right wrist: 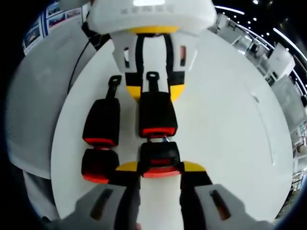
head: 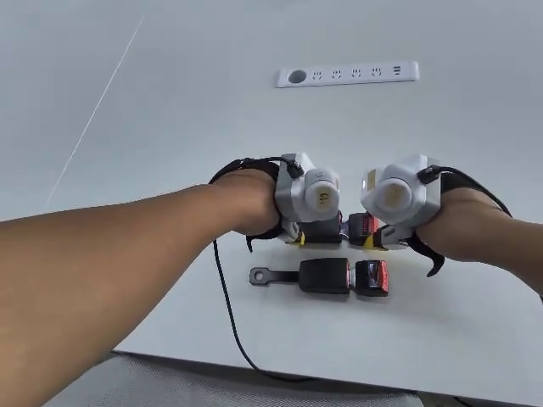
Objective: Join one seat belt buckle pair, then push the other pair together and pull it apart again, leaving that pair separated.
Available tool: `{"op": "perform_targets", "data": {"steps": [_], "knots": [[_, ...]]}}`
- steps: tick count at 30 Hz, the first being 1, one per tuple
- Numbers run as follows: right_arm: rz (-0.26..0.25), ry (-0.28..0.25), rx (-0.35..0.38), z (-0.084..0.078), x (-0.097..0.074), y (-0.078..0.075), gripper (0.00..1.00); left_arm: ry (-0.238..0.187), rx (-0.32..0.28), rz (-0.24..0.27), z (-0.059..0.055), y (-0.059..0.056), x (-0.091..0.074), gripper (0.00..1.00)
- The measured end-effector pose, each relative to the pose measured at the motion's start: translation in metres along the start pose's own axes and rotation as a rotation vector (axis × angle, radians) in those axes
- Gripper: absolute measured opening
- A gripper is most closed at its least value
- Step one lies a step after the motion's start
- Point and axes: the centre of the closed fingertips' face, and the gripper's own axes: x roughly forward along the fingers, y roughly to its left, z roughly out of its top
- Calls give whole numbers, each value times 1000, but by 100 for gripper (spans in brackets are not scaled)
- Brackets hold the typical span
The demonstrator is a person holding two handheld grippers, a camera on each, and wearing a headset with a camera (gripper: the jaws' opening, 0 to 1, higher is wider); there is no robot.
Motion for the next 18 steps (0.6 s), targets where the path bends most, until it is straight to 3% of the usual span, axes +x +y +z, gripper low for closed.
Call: {"op": "perform_targets", "data": {"steps": [12,18], "knots": [[-2,-13,-3,0,-2,3,30,22,-2,3,-1,0,0,29],[-4,-11,-1,-5,-4,3,30,13,-4,2,-2,0,0,29]]}}
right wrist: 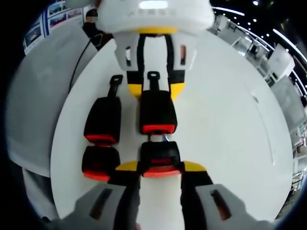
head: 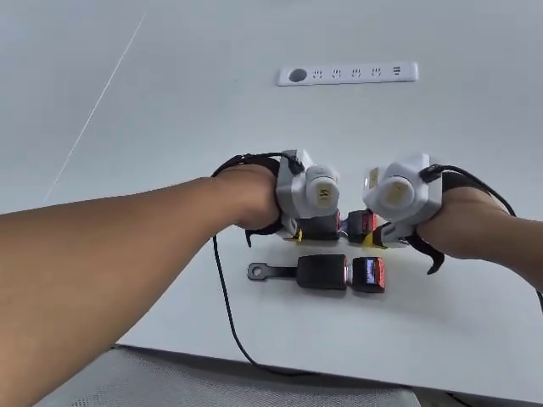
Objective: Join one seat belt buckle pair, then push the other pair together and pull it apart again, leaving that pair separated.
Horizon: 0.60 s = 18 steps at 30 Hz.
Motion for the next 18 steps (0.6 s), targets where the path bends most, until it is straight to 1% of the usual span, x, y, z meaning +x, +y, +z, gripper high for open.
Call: {"op": "perform_targets", "data": {"steps": [4,8,11,14,18], "knots": [[0,5,2,-5,-3,0,30,2,-1,6,-1,-1,0,29],[-1,-3,-7,-7,-5,2,31,3,3,7,0,-1,0,29],[-2,-8,0,-9,-6,1,31,-3,-1,5,-1,-1,0,30],[-5,0,7,-16,-10,2,31,-13,-8,3,-1,0,0,30],[-15,11,27,-29,-18,0,31,-8,-2,4,0,-1,0,30]]}}
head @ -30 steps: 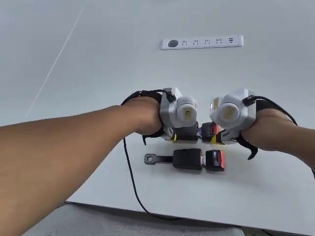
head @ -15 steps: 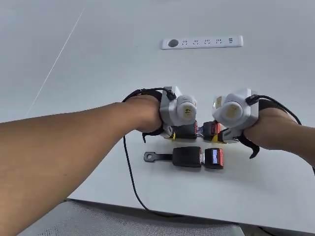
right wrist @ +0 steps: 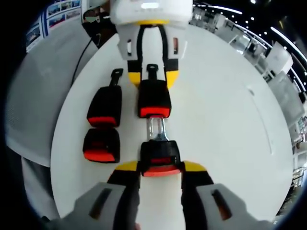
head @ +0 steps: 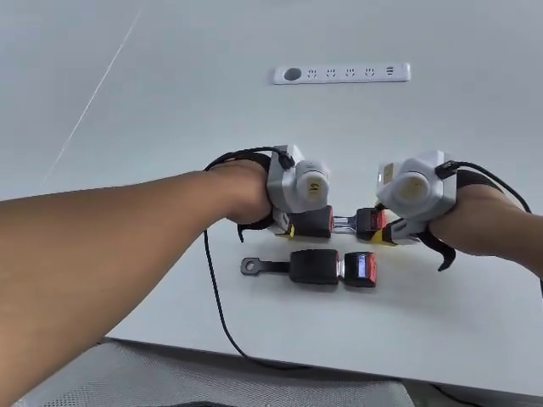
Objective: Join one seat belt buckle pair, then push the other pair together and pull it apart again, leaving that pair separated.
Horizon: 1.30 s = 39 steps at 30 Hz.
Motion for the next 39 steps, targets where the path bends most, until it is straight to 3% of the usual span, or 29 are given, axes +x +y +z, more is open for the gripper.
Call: {"op": "perform_targets", "data": {"steps": [8,11,20,23,26,30,33,35,36,39], "knots": [[-13,18,21,-25,-14,1,32,11,-13,5,0,0,0,30],[-43,45,9,-40,-21,0,32,13,-27,14,-1,0,0,30],[-65,82,50,-75,-42,2,32,-30,-82,16,-3,1,-1,30],[-86,118,28,-83,-45,2,33,-26,-64,29,-3,0,-1,31],[-92,122,35,-87,-48,3,33,-31,-54,35,-3,0,-2,30],[-116,133,48,-92,-51,0,35,-50,-146,48,-6,2,-2,31],[-145,138,43,-94,-54,-2,41,-75,-154,70,-7,3,-4,31],[-144,139,55,-96,-55,1,42,-104,-205,117,-9,8,-6,35],[-157,134,68,-95,-57,0,41,-102,-226,114,-11,7,-7,38],[-204,84,134,-86,-62,-1,47,-96,-225,129,-22,4,-12,50]]}}
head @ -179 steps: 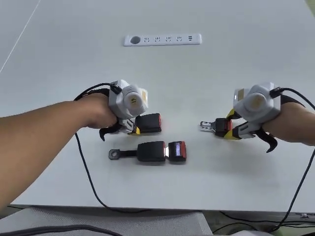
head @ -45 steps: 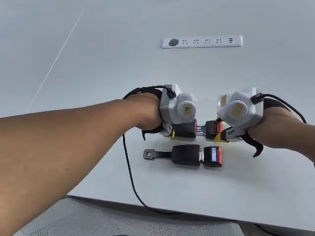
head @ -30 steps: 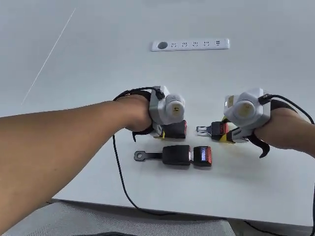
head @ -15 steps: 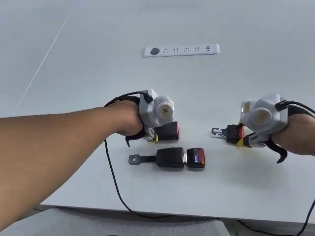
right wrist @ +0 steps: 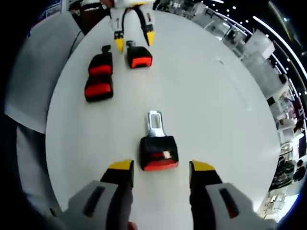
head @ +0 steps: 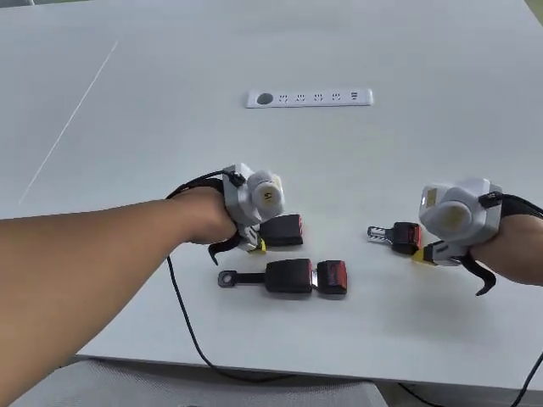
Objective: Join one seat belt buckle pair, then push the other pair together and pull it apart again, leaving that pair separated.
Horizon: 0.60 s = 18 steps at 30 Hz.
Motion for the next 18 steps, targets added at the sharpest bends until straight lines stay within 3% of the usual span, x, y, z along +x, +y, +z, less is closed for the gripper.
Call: {"op": "perform_targets", "data": {"steps": [2,4,6,11,14,17,18], "knots": [[5,-43,39,8,-5,6,47,-30,-37,35,-2,5,-10,51],[-22,-76,70,15,-12,8,50,-44,-80,79,-5,9,-21,54],[-23,-119,117,23,-19,15,53,-122,-78,141,-1,7,-41,57],[-40,-220,157,45,-40,35,57,-160,-118,135,-16,-26,-65,62],[-35,-245,169,48,-45,42,62,-211,-173,159,-19,-38,-79,66],[-39,-272,179,53,-57,47,64,-228,-223,170,-30,-47,-89,69],[-35,-283,203,55,-62,49,64,-229,-264,183,-36,-50,-93,71]]}}
